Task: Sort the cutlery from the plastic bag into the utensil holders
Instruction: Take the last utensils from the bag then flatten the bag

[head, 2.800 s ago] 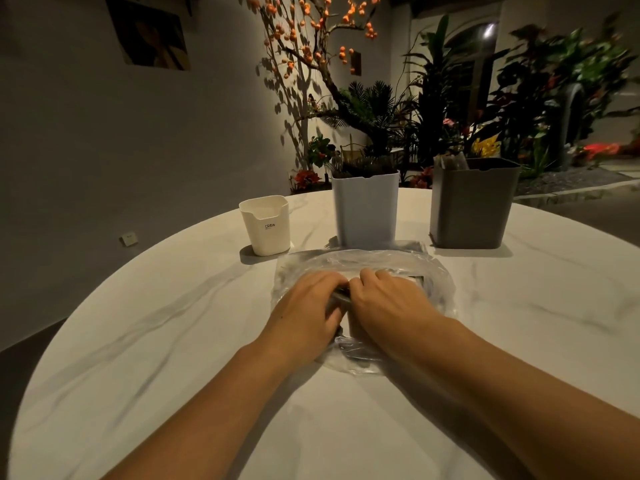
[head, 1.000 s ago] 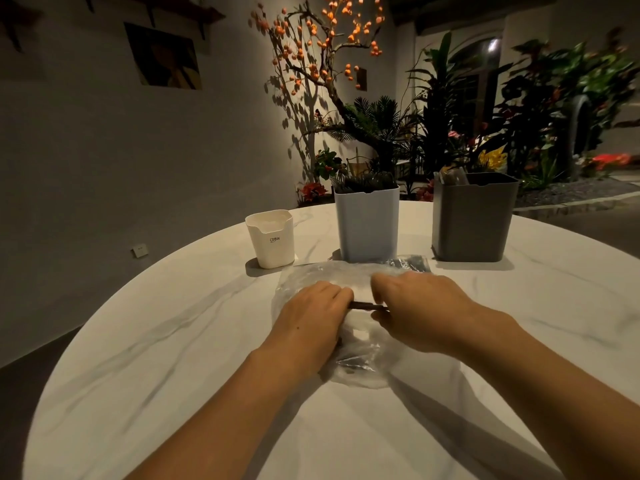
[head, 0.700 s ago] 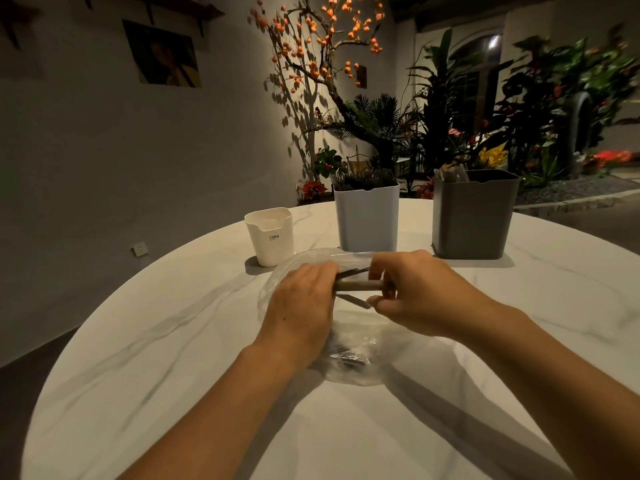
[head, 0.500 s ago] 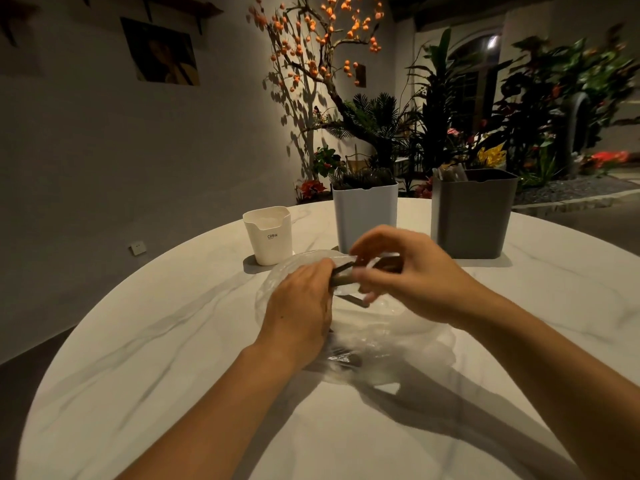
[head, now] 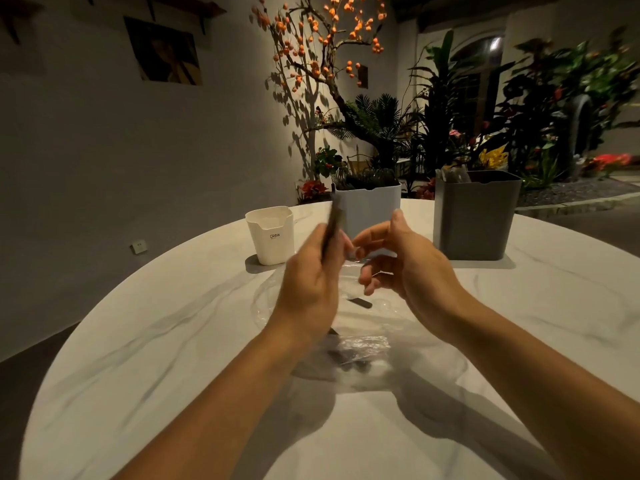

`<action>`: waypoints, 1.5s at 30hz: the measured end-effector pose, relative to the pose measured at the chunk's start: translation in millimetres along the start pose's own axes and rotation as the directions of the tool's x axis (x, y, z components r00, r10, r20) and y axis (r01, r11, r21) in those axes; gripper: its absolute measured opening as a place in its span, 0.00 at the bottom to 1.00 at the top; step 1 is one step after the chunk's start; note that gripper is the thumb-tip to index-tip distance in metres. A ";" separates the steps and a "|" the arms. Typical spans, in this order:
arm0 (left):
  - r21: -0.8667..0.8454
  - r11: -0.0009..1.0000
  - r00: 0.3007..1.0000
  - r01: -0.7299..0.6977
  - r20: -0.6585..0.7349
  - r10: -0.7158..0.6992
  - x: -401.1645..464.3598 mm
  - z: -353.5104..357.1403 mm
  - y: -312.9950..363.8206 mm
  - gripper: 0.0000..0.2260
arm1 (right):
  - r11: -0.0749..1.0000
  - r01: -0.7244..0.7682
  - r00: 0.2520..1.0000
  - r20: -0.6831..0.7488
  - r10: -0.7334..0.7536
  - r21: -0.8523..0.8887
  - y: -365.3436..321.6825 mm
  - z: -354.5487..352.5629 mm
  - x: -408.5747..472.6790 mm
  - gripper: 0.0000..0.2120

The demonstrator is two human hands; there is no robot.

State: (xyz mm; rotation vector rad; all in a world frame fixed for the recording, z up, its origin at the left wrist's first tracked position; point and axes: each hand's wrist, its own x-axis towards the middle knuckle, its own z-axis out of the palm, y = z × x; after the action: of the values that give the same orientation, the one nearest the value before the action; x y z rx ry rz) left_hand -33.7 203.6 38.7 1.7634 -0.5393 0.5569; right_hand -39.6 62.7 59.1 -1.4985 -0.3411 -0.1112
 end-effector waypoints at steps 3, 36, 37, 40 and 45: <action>-0.438 0.875 0.971 0.205 -0.019 -0.237 11.0 -10.5 11.8 0.15 | 0.977 0.082 0.997 0.008 -0.082 -0.198 7.9 -3.2 1.5 0.17; -0.578 0.737 0.919 0.350 0.059 -0.390 3.1 -12.8 7.0 0.16 | 0.954 -0.146 0.959 0.200 0.201 -0.260 11.0 12.9 -8.4 0.12; -0.523 0.775 0.919 0.353 0.040 -0.392 2.3 -11.6 7.6 0.16 | 0.949 -0.111 0.972 0.168 0.166 -0.295 10.7 12.5 -7.8 0.12; -0.164 0.954 0.943 0.249 -0.182 -0.278 -2.4 -8.8 5.8 0.16 | 0.946 -0.059 0.995 0.062 0.083 -0.317 5.2 7.8 -5.0 0.13; 0.755 0.569 0.844 -0.325 -0.040 0.534 -5.1 -15.0 -4.0 0.13 | 0.924 -0.135 0.984 0.057 0.166 -0.357 -4.4 -4.3 -2.1 0.15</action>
State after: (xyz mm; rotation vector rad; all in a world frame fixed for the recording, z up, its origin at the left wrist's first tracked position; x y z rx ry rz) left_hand -36.7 219.5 36.1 2.2513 -0.6120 1.5246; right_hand -42.2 57.8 62.6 -1.8847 -0.2829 0.0176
